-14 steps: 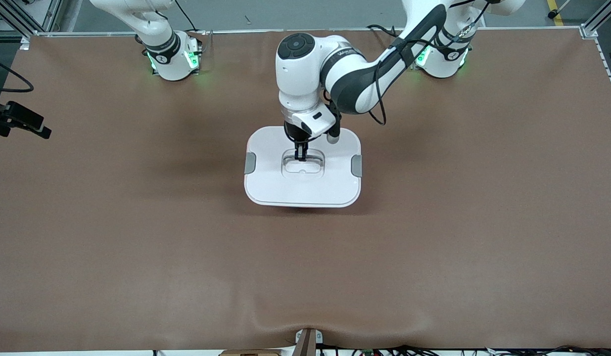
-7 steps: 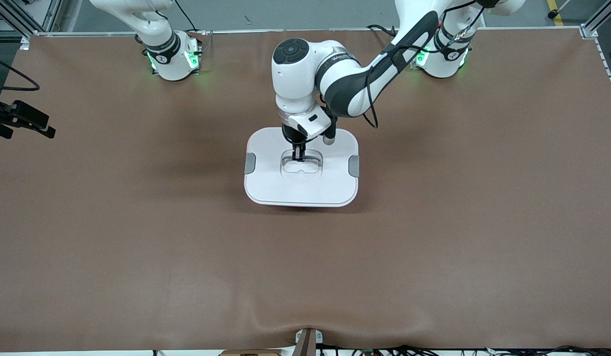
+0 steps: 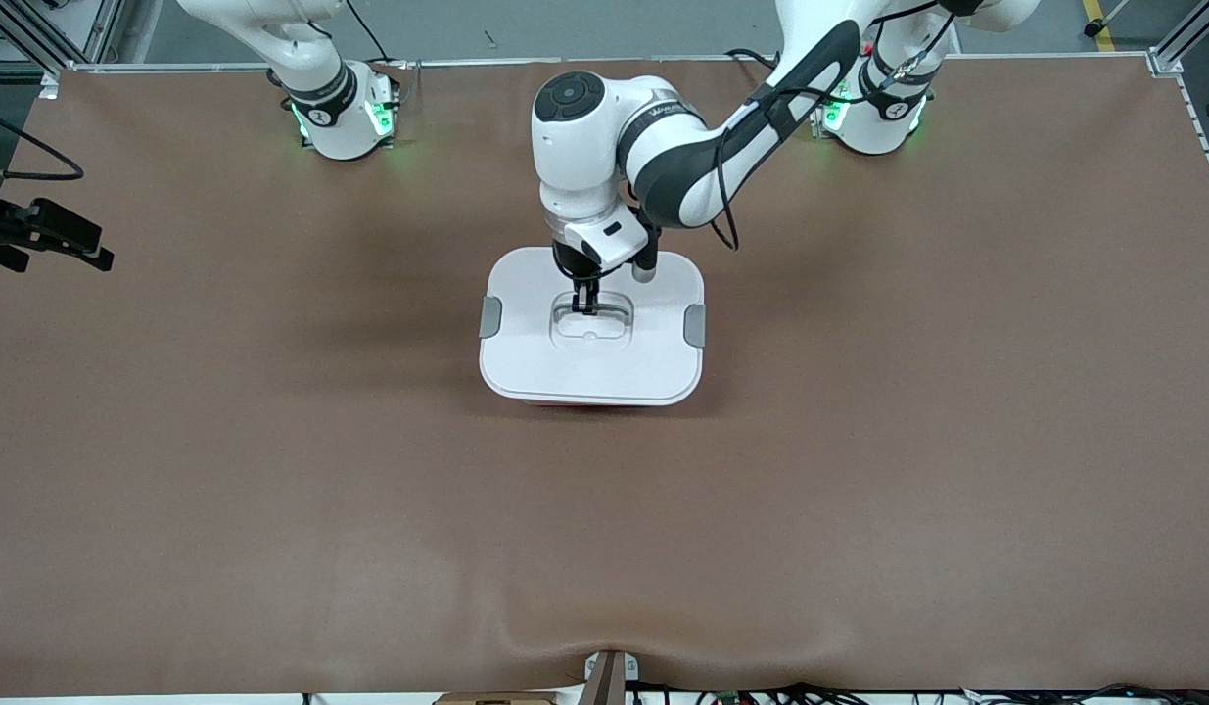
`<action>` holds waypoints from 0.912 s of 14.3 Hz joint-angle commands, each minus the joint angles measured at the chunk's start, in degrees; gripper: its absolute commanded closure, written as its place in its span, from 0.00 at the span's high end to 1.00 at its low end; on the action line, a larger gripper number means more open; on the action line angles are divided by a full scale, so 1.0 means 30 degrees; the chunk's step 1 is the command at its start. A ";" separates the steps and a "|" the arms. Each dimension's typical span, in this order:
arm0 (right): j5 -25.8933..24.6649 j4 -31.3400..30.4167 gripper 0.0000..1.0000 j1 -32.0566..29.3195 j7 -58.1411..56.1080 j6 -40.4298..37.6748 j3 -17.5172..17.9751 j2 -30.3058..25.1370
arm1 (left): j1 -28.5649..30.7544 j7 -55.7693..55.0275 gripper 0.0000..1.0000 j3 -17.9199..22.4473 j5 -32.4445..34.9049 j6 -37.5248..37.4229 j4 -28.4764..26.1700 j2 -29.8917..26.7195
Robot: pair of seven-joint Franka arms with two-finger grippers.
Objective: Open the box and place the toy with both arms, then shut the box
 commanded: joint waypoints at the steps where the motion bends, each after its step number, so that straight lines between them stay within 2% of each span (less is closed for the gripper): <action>1: -0.0499 0.0204 1.00 0.0559 0.0046 -0.0198 -0.0011 0.0075 | -0.0219 -0.0365 0.00 0.0127 0.0513 0.0088 0.0218 0.0097; 13: -0.0470 0.0204 1.00 0.0473 -0.0100 -0.0432 -0.0040 0.0075 | -0.0219 -0.0365 0.00 0.0156 0.0543 0.0088 0.0218 0.0360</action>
